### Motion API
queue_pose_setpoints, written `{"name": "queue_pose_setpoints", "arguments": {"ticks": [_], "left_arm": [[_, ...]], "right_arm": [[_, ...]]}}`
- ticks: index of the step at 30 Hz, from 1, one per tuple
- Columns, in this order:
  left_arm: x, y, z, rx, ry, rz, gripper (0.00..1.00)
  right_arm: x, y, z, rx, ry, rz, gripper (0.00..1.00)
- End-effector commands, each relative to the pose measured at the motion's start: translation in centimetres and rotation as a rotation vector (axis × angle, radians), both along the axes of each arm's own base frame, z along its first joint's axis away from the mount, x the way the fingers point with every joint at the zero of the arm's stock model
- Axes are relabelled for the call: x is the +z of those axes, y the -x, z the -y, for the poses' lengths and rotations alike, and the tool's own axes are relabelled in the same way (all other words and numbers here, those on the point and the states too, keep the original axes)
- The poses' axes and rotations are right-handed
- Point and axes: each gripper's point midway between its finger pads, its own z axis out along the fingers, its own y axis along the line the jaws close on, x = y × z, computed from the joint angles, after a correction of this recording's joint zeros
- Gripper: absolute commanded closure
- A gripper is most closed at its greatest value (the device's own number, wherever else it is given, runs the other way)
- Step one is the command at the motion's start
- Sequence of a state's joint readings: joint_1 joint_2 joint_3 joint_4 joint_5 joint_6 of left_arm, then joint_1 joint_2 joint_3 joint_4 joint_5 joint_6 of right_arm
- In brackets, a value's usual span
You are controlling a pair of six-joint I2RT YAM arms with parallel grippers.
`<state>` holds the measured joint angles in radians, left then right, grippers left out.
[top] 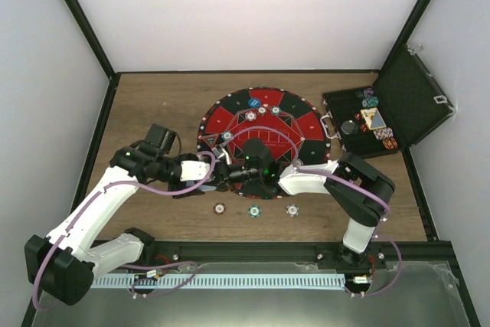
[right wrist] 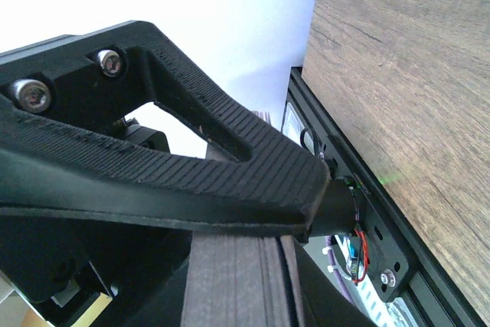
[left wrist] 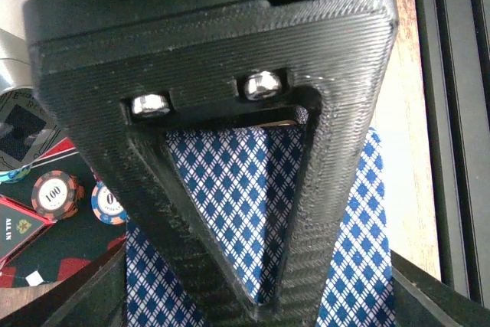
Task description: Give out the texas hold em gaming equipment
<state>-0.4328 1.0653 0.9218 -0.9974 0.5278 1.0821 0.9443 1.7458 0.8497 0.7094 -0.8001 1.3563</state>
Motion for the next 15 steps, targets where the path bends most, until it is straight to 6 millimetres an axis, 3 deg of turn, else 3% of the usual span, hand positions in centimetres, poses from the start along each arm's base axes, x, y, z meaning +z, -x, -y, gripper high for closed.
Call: {"name": "queue_pose_setpoints", "arguments": {"ticks": [1,10,15], "left_arm": [[0.30,0.78,0.44,-0.038,0.032,-0.007,0.42],[-0.22,0.87,0.11,-0.031,0.015,-0.006,0.49],[-0.46,0.46,-0.08,-0.013,0.003,0.014,0.74]], "right_arm": [[0.87,0.74,-0.16,0.029,-0.040,0.028,0.90],[1.55,1.01,-0.05,0.037,-0.070,0.034,0.90],[1.48,1.19,0.04,0.044,-0.067,0.032,0.86]]}}
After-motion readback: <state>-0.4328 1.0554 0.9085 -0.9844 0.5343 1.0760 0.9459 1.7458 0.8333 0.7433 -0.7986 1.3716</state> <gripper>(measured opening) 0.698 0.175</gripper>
